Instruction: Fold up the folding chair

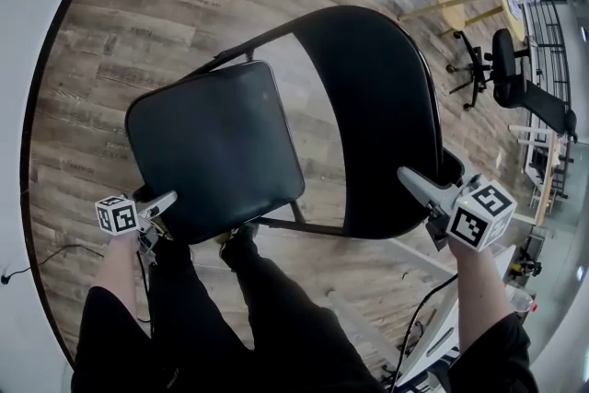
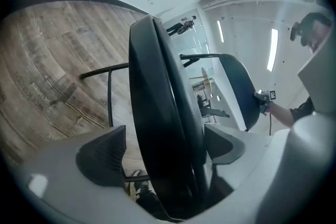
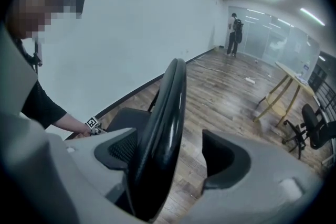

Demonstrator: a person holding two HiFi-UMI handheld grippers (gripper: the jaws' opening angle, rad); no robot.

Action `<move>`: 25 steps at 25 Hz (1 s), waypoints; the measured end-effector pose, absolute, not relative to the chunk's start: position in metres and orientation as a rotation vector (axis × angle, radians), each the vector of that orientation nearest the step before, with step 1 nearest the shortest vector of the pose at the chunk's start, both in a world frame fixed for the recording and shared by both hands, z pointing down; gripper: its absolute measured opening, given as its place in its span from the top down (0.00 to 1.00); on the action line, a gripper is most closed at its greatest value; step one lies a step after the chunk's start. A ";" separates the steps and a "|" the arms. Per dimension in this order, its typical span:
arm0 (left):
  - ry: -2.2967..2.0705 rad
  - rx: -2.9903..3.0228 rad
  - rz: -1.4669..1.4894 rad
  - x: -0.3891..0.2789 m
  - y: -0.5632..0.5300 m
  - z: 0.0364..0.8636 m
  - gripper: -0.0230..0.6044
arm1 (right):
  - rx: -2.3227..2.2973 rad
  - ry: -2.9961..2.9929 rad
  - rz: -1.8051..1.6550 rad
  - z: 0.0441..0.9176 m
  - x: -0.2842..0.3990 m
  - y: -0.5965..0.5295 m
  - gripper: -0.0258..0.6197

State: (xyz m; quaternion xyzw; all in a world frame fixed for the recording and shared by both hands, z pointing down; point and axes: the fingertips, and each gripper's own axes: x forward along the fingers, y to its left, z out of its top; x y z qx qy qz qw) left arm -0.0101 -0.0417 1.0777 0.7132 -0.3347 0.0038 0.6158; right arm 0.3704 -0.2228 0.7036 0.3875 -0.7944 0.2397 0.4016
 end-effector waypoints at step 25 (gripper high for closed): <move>-0.685 1.464 -0.162 0.011 -0.056 1.058 0.45 | 0.797 -2.020 0.788 0.703 0.335 -0.200 0.77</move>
